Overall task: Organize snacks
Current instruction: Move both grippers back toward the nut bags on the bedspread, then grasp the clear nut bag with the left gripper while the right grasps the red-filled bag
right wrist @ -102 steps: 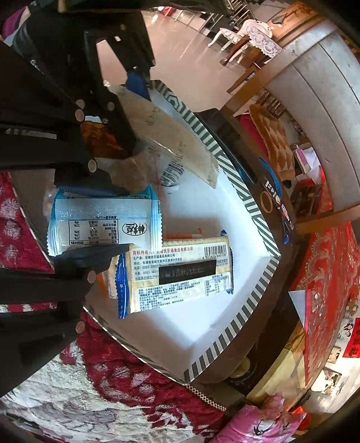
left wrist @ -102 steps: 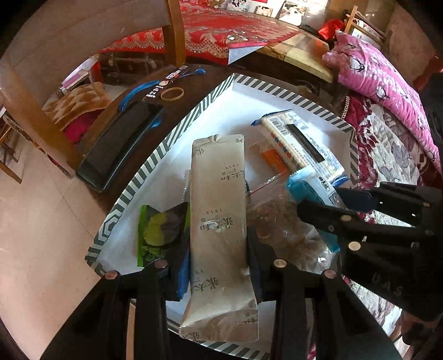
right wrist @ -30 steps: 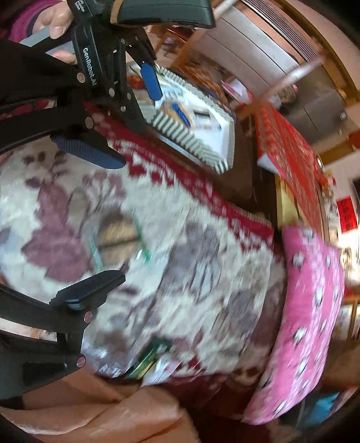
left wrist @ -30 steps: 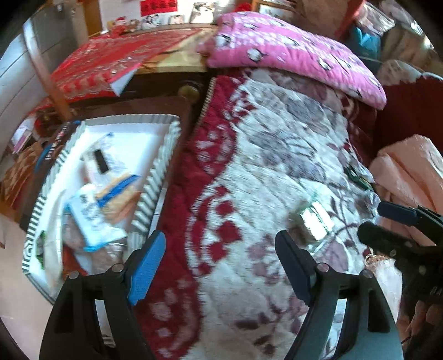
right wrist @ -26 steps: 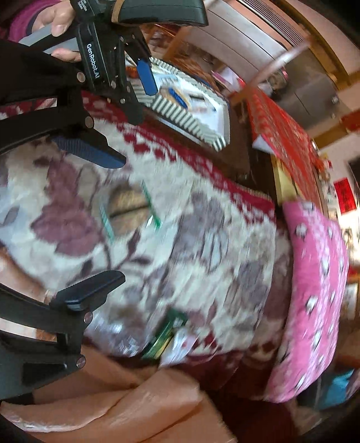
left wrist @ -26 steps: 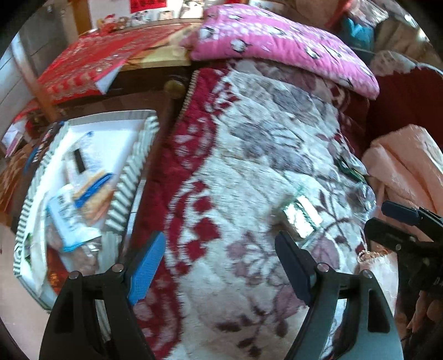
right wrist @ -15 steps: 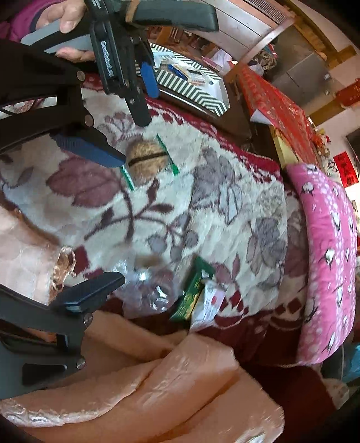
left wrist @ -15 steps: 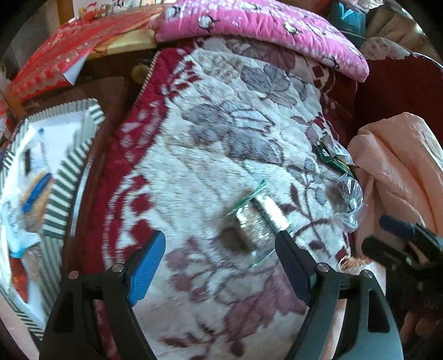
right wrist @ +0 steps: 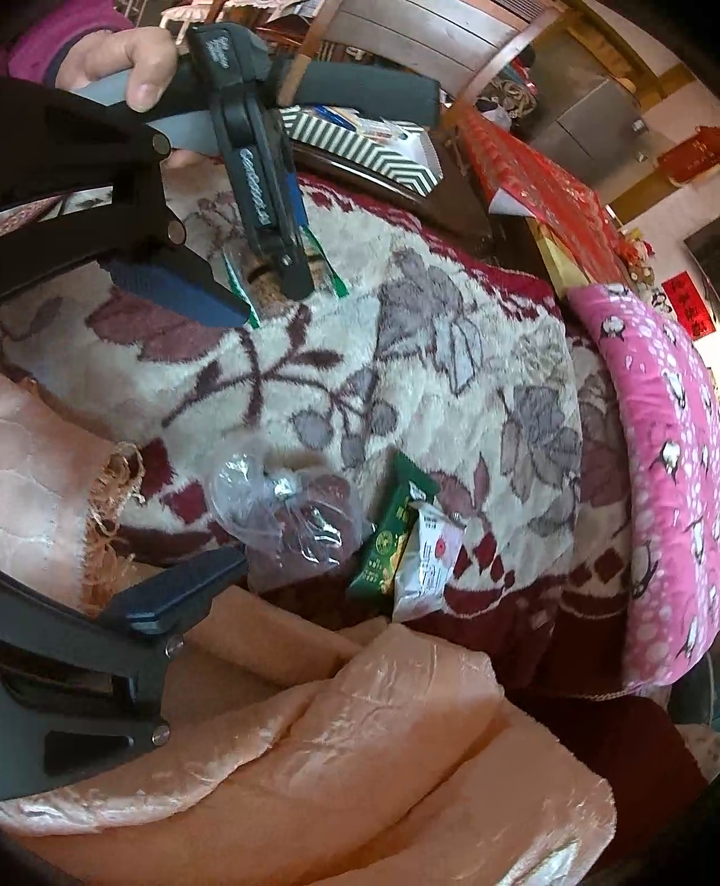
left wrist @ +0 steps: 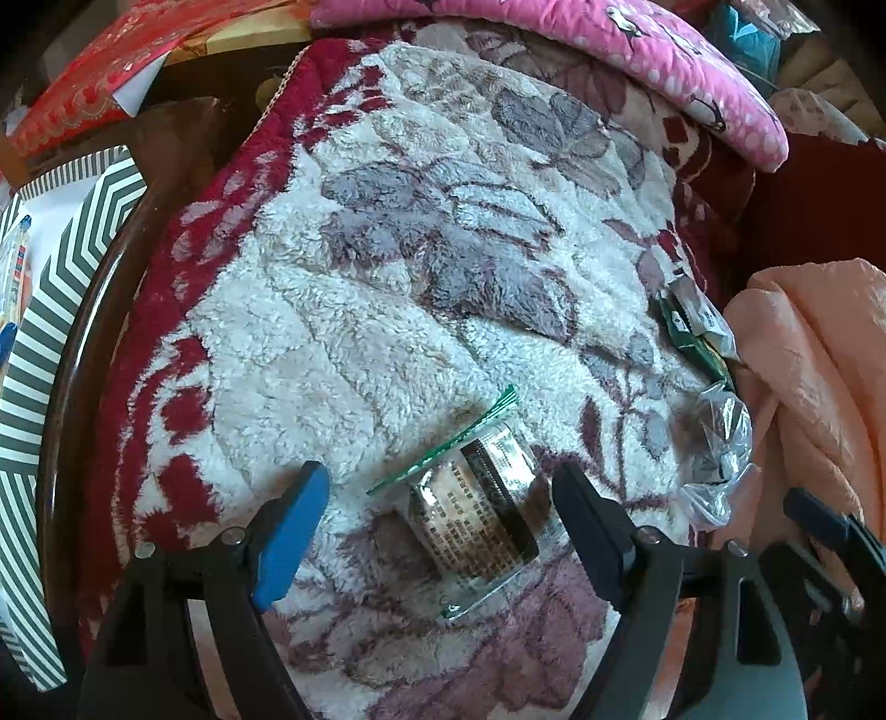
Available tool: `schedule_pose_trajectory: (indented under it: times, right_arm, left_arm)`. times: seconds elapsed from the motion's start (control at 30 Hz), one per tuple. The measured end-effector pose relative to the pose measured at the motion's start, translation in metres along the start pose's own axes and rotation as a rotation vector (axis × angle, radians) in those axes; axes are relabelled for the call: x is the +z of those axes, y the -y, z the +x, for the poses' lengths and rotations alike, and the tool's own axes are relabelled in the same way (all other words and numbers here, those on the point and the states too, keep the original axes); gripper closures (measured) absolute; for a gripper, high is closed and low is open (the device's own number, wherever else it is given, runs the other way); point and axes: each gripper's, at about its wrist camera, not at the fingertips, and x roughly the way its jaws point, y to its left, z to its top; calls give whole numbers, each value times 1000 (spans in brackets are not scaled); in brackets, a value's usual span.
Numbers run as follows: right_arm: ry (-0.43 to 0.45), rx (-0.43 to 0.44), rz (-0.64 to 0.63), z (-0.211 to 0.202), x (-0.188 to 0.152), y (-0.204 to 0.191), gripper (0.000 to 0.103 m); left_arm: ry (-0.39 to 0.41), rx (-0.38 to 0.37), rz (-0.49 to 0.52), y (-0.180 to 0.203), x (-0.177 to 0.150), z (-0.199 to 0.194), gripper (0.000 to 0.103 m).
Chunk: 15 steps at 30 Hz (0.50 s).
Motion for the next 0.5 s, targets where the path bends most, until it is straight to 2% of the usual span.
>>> schedule_pose_trajectory:
  times: [0.13, 0.3, 0.5]
  right_arm:
    - [2, 5, 55, 12, 10, 10, 15]
    - [-19, -60, 118, 39, 28, 24, 14]
    - [-78, -45, 153, 78, 35, 36, 16]
  left_arm:
    - [-5, 8, 20, -4, 1, -1, 20]
    - [-15, 3, 17, -7, 3, 0, 20]
    - [-21, 29, 33, 1, 1, 6, 19]
